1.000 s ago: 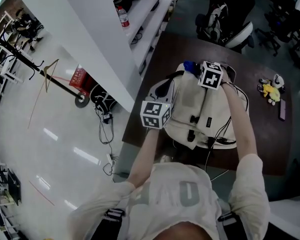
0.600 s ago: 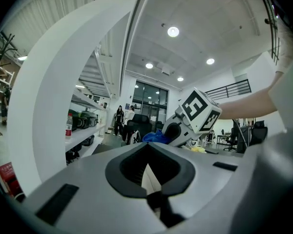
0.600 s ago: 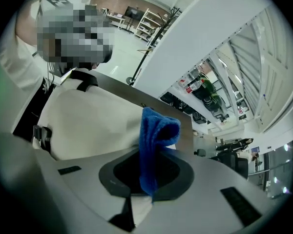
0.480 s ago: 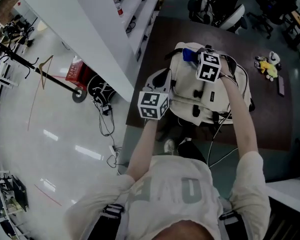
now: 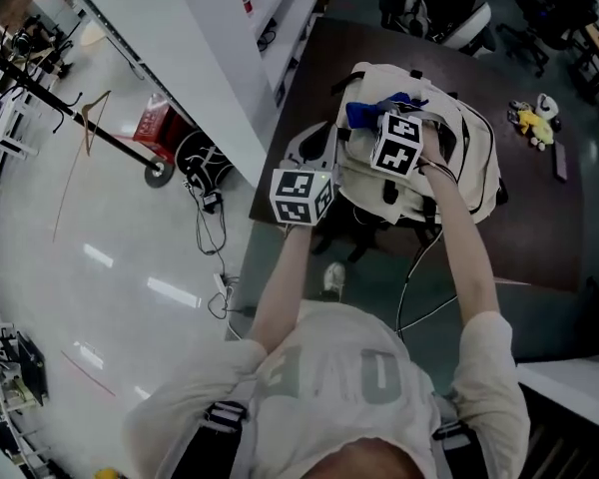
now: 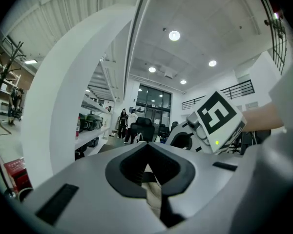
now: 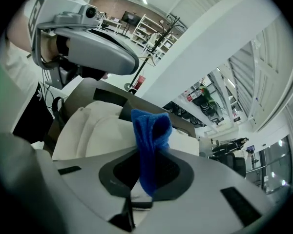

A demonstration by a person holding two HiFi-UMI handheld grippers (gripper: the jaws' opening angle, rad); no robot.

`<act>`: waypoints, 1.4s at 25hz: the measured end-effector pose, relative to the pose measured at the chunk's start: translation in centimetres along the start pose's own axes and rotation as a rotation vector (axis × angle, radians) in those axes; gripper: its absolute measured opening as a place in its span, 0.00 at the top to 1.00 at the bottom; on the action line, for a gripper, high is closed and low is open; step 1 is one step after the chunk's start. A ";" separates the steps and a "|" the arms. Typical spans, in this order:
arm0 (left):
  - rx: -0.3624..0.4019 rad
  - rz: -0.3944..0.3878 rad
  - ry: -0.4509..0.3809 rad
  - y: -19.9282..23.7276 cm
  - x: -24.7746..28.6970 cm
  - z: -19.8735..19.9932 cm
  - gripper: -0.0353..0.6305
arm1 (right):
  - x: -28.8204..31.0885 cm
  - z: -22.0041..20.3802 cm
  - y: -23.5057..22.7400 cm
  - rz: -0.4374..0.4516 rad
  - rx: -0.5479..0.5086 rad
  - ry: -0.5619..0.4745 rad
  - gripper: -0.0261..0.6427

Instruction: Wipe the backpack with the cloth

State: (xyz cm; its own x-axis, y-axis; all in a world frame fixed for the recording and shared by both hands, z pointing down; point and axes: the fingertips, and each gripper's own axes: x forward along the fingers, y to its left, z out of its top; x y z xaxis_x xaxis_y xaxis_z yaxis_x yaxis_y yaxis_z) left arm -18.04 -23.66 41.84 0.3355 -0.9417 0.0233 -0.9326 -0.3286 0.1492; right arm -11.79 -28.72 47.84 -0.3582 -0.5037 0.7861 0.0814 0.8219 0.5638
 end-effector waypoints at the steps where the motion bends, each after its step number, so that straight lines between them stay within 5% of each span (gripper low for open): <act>1: 0.003 0.001 0.004 -0.4 -0.6 -0.1 0.94 | -0.3 0.4 0.5 -0.014 0.007 -0.004 0.90; 11: 0.012 -0.013 0.051 -3.5 -7.0 -2.3 0.94 | -1.9 1.7 8.1 -0.054 0.079 -0.019 0.90; 19: 0.017 -0.016 0.062 -4.0 -9.9 -2.7 0.94 | -1.1 2.1 14.1 0.020 0.118 -0.004 0.90; 35: 0.028 -0.058 0.084 -7.3 -12.3 -4.5 0.94 | -3.4 2.4 17.5 0.009 0.158 -0.059 0.90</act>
State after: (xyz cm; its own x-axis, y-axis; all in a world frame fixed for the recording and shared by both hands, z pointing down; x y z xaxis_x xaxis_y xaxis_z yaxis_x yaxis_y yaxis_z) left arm -14.81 -9.39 44.89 0.3980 -0.9121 0.0988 -0.9142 -0.3853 0.1255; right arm -11.39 -12.03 54.42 -0.4125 -0.4836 0.7720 -0.0608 0.8602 0.5064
